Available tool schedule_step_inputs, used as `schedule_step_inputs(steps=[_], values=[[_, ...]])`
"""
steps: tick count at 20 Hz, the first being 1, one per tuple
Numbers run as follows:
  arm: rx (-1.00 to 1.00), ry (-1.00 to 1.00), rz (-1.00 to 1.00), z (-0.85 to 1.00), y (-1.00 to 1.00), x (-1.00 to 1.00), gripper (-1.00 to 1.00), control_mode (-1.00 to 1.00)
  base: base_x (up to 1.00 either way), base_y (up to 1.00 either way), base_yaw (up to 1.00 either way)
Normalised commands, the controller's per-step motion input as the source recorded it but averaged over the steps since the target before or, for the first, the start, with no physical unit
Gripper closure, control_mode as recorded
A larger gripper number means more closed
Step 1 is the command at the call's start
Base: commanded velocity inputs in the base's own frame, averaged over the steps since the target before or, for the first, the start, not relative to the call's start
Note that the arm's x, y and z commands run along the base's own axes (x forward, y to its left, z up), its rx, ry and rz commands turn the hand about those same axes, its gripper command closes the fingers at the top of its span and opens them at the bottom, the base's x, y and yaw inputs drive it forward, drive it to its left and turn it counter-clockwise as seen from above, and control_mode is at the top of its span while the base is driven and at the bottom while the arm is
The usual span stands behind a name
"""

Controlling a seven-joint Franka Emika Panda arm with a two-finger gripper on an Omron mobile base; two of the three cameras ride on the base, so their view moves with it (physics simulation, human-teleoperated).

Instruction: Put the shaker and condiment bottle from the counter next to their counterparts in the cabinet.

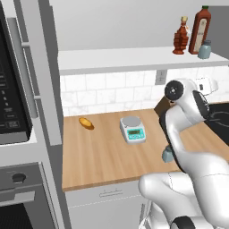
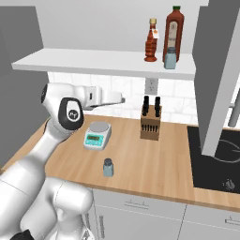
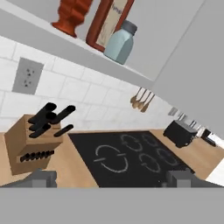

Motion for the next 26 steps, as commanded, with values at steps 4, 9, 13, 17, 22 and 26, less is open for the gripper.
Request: schedule_step_inputs(steps=[4,9,13,17,22,26], values=[[0.30,-0.21,-0.10,-1.00,0.36,-0.01,-1.00,-1.00,0.00,0.00,0.00],[0.31,-0.24,-0.19,-0.93,0.38,-0.04,-1.00,-1.00,0.00,0.00,0.00],[0.22,-0.32,-0.35,-1.00,0.22,0.00,-1.00,-1.00,0.00,0.00,0.00],[0.31,-0.18,-0.27,-1.00,0.24,0.00,-1.00,-1.00,0.00,0.00,0.00],[0.09,0.00,-0.05,-0.21,0.05,0.00,-1.00,-1.00,0.00,0.00,0.00],[0.04,-0.06,-0.03,-0.71,0.00,0.01,-1.00,-1.00,0.00,0.00,0.00]])
